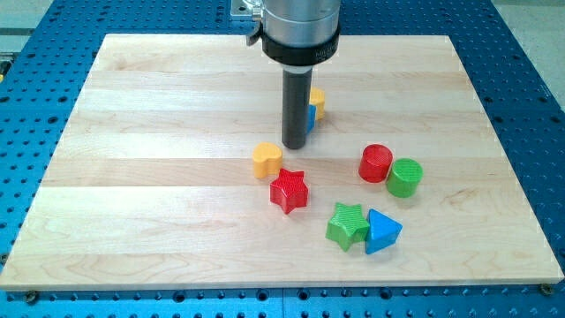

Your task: Separate the blue cube and the yellow hexagon

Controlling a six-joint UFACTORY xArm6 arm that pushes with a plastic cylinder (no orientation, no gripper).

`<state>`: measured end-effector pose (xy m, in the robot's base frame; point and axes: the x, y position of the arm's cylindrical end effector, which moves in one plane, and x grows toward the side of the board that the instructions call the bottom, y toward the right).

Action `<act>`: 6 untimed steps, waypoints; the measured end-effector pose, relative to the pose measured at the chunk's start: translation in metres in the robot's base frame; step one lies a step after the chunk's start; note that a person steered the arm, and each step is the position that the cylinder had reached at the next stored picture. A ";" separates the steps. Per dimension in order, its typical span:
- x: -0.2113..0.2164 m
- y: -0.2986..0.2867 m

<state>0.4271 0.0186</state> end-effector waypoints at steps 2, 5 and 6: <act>0.000 0.061; -0.061 -0.036; -0.061 -0.045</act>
